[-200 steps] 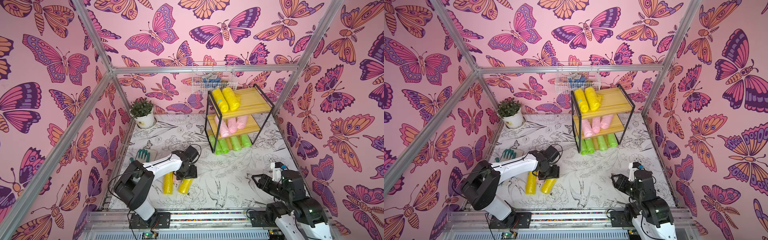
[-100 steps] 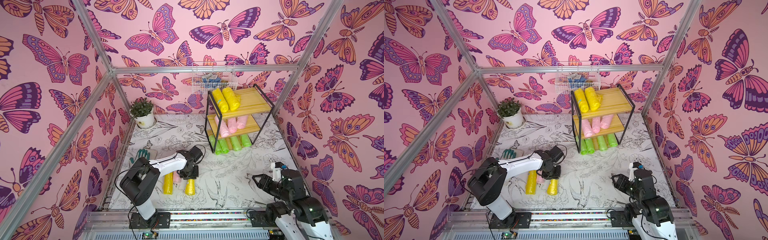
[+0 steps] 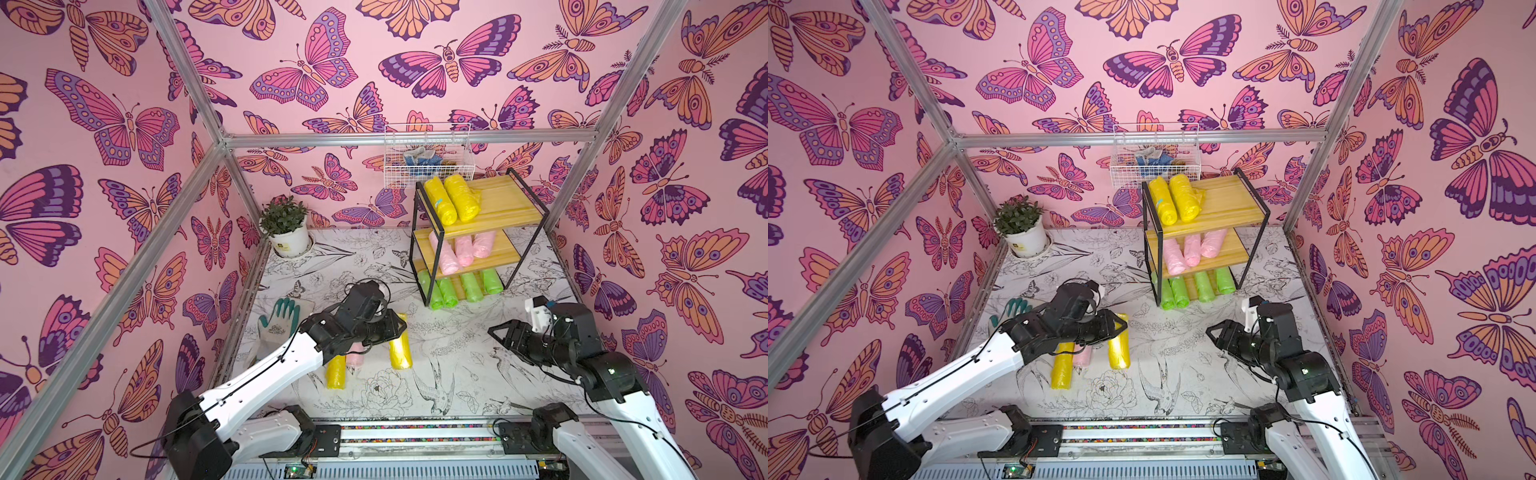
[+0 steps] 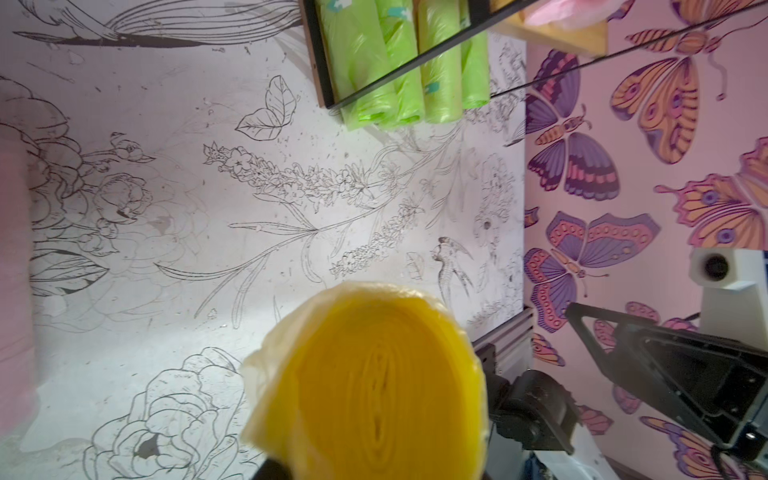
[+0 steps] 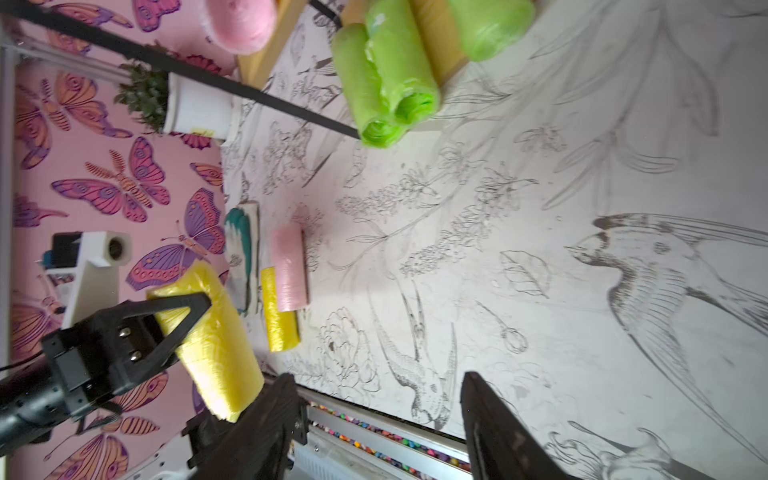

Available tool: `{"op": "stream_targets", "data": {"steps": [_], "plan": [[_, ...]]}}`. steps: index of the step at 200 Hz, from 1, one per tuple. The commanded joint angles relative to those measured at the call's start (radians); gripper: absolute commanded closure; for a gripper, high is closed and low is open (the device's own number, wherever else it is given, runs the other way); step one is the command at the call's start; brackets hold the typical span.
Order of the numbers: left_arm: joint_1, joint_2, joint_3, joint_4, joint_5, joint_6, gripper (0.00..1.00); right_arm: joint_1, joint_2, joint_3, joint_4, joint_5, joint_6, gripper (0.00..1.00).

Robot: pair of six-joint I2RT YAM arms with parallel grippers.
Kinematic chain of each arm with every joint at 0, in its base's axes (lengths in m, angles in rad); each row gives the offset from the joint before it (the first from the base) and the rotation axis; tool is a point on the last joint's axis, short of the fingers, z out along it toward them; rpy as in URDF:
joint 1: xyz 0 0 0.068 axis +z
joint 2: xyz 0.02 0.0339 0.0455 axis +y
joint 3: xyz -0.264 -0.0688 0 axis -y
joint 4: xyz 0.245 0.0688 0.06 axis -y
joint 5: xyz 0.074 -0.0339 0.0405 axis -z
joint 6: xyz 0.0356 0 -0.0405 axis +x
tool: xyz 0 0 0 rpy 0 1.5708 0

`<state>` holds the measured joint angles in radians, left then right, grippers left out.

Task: Sort the rolls of trash bags by color and place them on the shelf
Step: Pick up the roll of trash bags from the center of the board.

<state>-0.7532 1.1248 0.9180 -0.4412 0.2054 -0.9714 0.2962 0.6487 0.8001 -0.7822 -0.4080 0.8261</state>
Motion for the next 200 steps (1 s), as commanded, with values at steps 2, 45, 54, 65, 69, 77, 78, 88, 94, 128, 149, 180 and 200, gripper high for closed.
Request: {"op": "stream_targets", "data": {"steps": [2, 45, 54, 65, 69, 77, 78, 88, 94, 128, 149, 180, 200], "plan": [[-0.005, -0.036, -0.053, 0.158, 0.031, -0.130, 1.00, 0.118, 0.025, 0.056, 0.131, 0.016, 0.101, 0.30], [-0.018, -0.064, -0.075, 0.312, 0.047, -0.227, 1.00, 0.481, 0.157, 0.143, 0.213, 0.238, 0.134, 0.09], [-0.020, -0.066, -0.073, 0.324, 0.045, -0.236, 1.00, 0.530, 0.192, 0.154, 0.240, 0.258, 0.139, 0.09], [-0.021, -0.069, -0.071, 0.330, 0.042, -0.244, 1.00, 0.581, 0.232, 0.170, 0.262, 0.274, 0.141, 0.09], [-0.022, -0.072, -0.069, 0.332, 0.040, -0.248, 1.00, 0.597, 0.247, 0.176, 0.271, 0.276, 0.138, 0.09], [-0.023, -0.076, -0.071, 0.333, 0.036, -0.253, 1.00, 0.627, 0.273, 0.186, 0.285, 0.283, 0.133, 0.10], [-0.023, -0.077, -0.071, 0.333, 0.035, -0.254, 1.00, 0.630, 0.277, 0.188, 0.287, 0.285, 0.133, 0.10], [-0.023, -0.083, -0.075, 0.337, 0.030, -0.265, 1.00, 0.663, 0.304, 0.199, 0.291, 0.302, 0.128, 0.10], [-0.023, -0.088, -0.078, 0.343, 0.028, -0.271, 1.00, 0.679, 0.318, 0.204, 0.292, 0.314, 0.122, 0.11], [-0.023, -0.109, -0.095, 0.365, 0.026, -0.306, 1.00, 0.731, 0.360, 0.205, 0.293, 0.353, 0.104, 0.14], [-0.023, -0.115, -0.103, 0.377, 0.024, -0.321, 1.00, 0.749, 0.377, 0.207, 0.313, 0.351, 0.101, 0.17], [-0.023, -0.125, -0.113, 0.392, 0.016, -0.331, 1.00, 0.775, 0.406, 0.212, 0.337, 0.342, 0.101, 0.21], [-0.023, -0.129, -0.118, 0.394, 0.010, -0.337, 1.00, 0.789, 0.415, 0.214, 0.348, 0.342, 0.100, 0.23]]}}
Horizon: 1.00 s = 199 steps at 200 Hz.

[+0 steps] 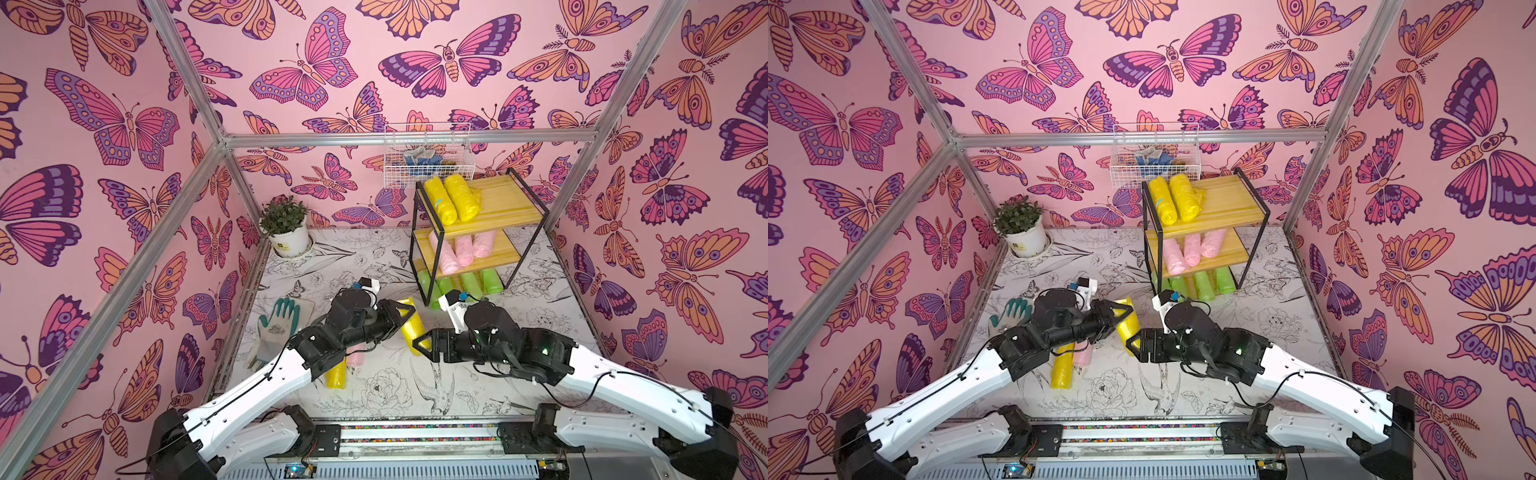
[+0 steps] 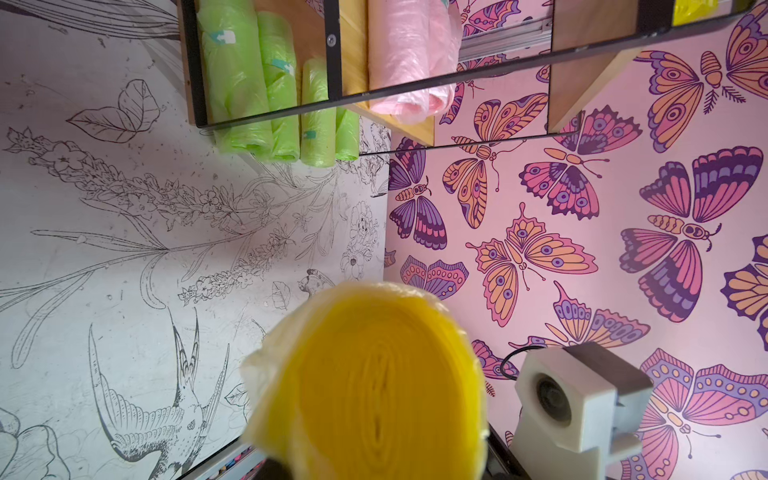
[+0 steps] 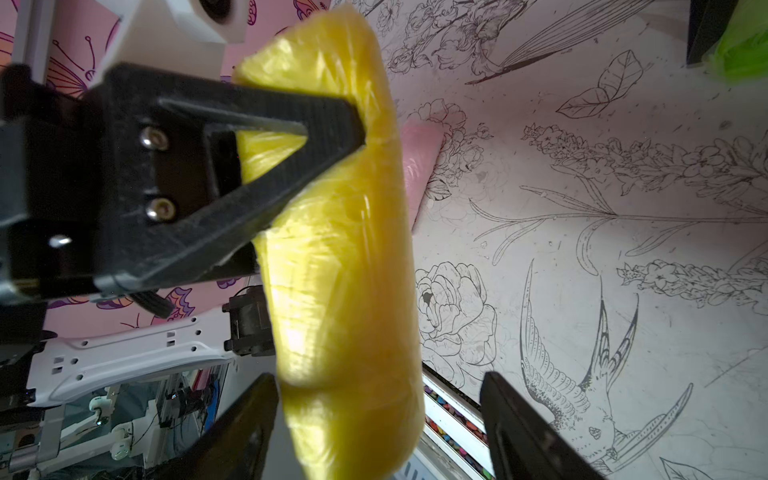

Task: Sort the rolls of trash bags by color and place them on the shelf
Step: Pick up the roll of trash bags from the center of the board.

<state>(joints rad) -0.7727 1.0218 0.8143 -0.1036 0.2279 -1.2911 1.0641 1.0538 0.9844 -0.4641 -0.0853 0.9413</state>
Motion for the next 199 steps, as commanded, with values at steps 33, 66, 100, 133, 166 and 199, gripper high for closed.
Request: {"op": "stream_targets", "data": {"steps": [33, 66, 100, 133, 166, 199], "plan": [[-0.002, -0.025, -0.021, 0.059, -0.011, -0.021, 1.00, 0.027, 0.017, 0.028, 0.032, 0.029, -0.015, 0.29], [-0.002, -0.008, -0.014, 0.064, 0.016, -0.024, 1.00, 0.027, 0.016, 0.019, 0.036, 0.051, -0.013, 0.43], [-0.002, -0.001, -0.010, 0.069, 0.030, -0.026, 1.00, 0.027, 0.030, 0.016, 0.046, 0.046, -0.009, 0.72], [0.003, 0.025, -0.008, 0.077, 0.070, -0.029, 0.40, 0.026, 0.022, 0.024, 0.004, 0.092, -0.011, 1.00], [0.010, 0.030, 0.001, 0.037, 0.083, -0.009, 0.00, 0.014, -0.026, 0.098, -0.124, 0.209, -0.110, 1.00], [0.030, -0.026, 0.019, -0.099, 0.012, 0.067, 0.00, -0.085, -0.049, 0.214, -0.268, 0.247, -0.214, 1.00]]}}
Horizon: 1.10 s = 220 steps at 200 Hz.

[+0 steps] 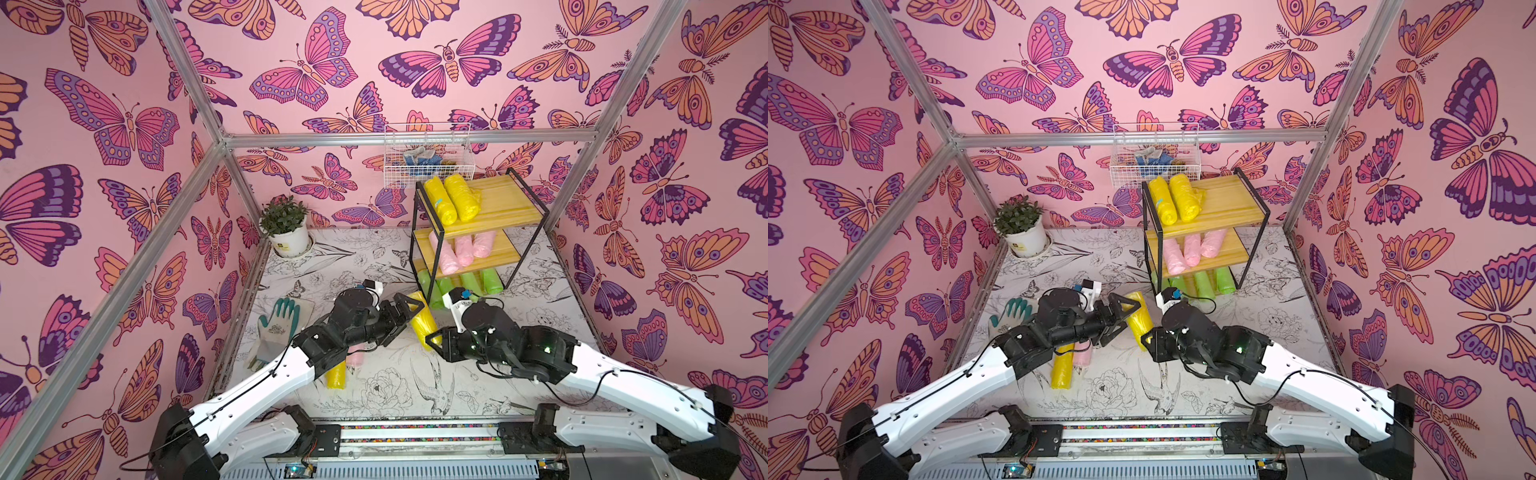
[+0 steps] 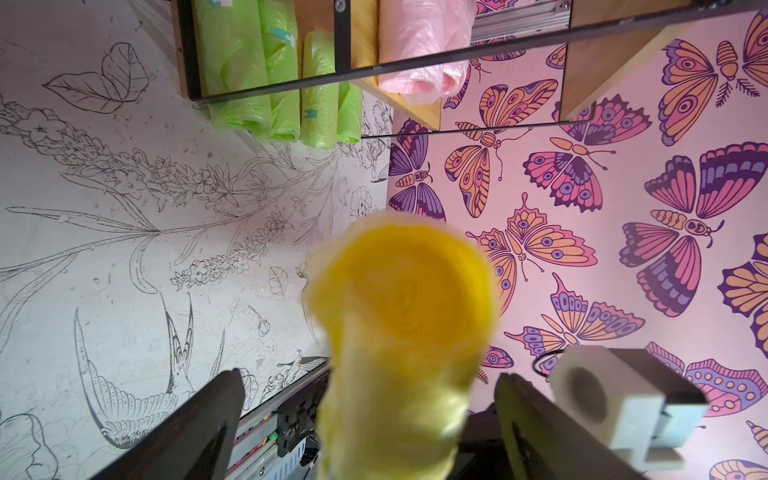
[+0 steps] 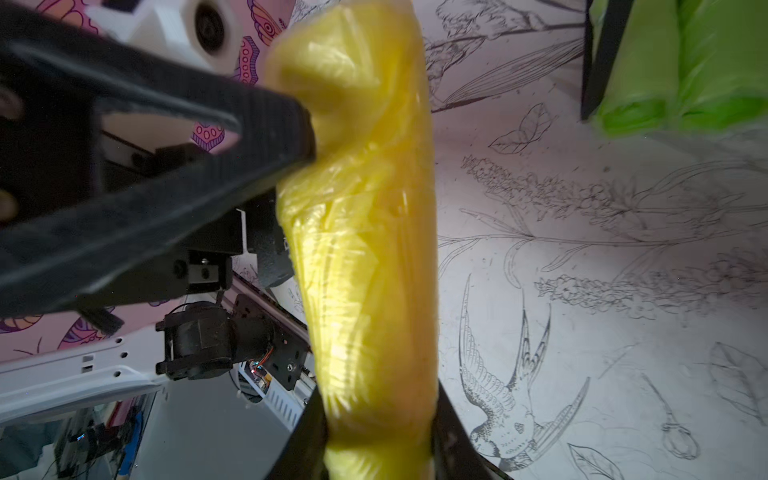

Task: Sort the rolls of trash bags by color and place them on the shelf
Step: Pick up the roll of trash bags from the center of the board, then place the roll of trash bags on the shelf.

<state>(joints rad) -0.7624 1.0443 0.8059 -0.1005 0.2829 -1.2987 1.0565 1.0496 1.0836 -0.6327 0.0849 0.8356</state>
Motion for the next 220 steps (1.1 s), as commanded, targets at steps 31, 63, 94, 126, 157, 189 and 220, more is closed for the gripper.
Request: {"op": "stream_targets", "data": {"steps": [31, 63, 94, 126, 157, 189, 220], "plan": [[0.051, -0.129, 0.015, -0.241, -0.126, 0.148, 0.00, -0.281, -0.004, 0.264, -0.182, -0.030, -0.238, 1.00], [0.067, -0.203, -0.021, -0.396, -0.236, 0.180, 0.01, -0.500, 0.093, 0.443, -0.211, -0.110, -0.353, 1.00], [0.076, -0.201, -0.006, -0.545, -0.284, 0.256, 0.01, -0.678, 0.223, 0.613, -0.208, -0.191, -0.399, 1.00], [0.085, -0.194, -0.004, -0.599, -0.287, 0.293, 0.01, -0.801, 0.352, 0.757, -0.191, -0.260, -0.396, 1.00], [0.100, -0.193, -0.011, -0.623, -0.289, 0.316, 0.01, -0.861, 0.407, 0.802, -0.142, -0.276, -0.368, 1.00], [0.114, -0.181, -0.009, -0.646, -0.277, 0.341, 0.01, -0.887, 0.383, 0.756, -0.089, -0.368, -0.343, 1.00], [0.121, -0.173, -0.017, -0.648, -0.275, 0.343, 0.01, -0.888, 0.278, 0.625, -0.024, -0.434, -0.332, 1.00]]}}
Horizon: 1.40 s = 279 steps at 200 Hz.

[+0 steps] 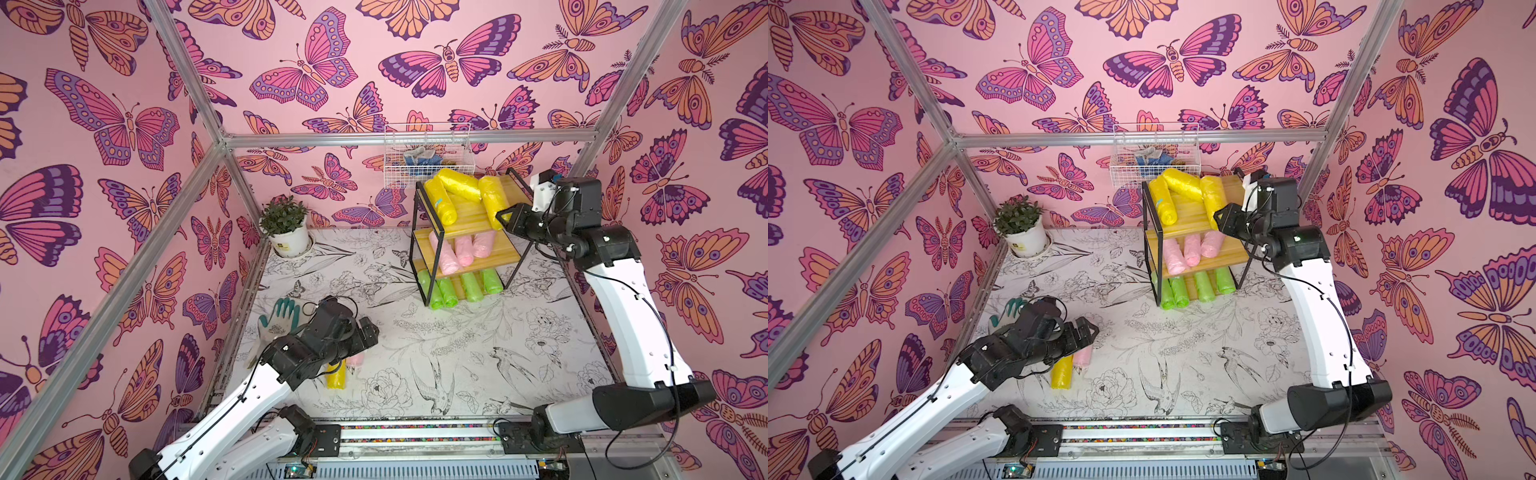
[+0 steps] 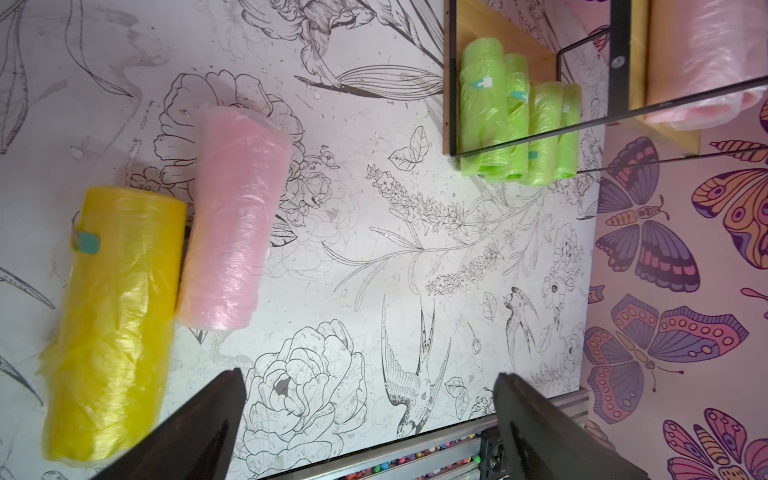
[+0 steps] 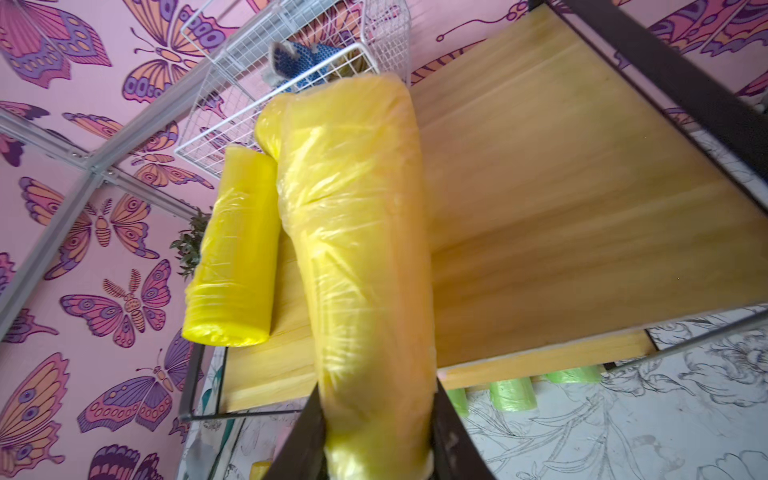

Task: Sort the rolls of trash bags by color and place them on the shelf
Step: Place the roll of trash bags on the shelf.

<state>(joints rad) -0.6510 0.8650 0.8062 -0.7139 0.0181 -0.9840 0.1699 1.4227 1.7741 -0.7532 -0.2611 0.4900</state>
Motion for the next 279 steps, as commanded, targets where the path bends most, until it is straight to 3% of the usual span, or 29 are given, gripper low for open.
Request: {"op": "stream_targets", "data": {"steps": [1, 39, 169, 182, 200, 212, 246, 279], "plan": [[0.010, 0.006, -0.017, -0.035, -0.010, 0.028, 0.01, -0.001, -0.099, -0.069, 0.097, -0.088, 0.013, 1.00], [0.014, 0.036, -0.004, -0.034, 0.000, 0.033, 0.01, -0.020, -0.169, -0.113, 0.114, -0.018, -0.035, 1.00], [0.030, 0.076, -0.023, -0.044, 0.037, 0.059, 0.01, -0.106, 0.098, 0.095, 0.101, 0.062, -0.112, 1.00], [0.034, 0.088, -0.024, -0.045, 0.047, 0.059, 0.00, -0.106, 0.118, 0.106, 0.084, 0.063, -0.115, 0.87], [0.034, 0.101, -0.023, -0.048, 0.058, 0.063, 0.00, -0.106, 0.122, 0.096, 0.072, 0.076, -0.117, 0.57], [0.036, 0.107, -0.023, -0.053, 0.058, 0.066, 0.00, -0.106, 0.114, 0.083, 0.065, 0.098, -0.116, 0.45], [0.037, 0.126, -0.025, -0.060, 0.046, 0.085, 0.00, -0.105, 0.060, 0.028, 0.080, 0.114, -0.117, 0.27], [0.042, 0.155, -0.027, -0.078, 0.020, 0.090, 0.00, -0.105, -0.020, -0.037, 0.080, 0.100, -0.116, 0.23]]}}
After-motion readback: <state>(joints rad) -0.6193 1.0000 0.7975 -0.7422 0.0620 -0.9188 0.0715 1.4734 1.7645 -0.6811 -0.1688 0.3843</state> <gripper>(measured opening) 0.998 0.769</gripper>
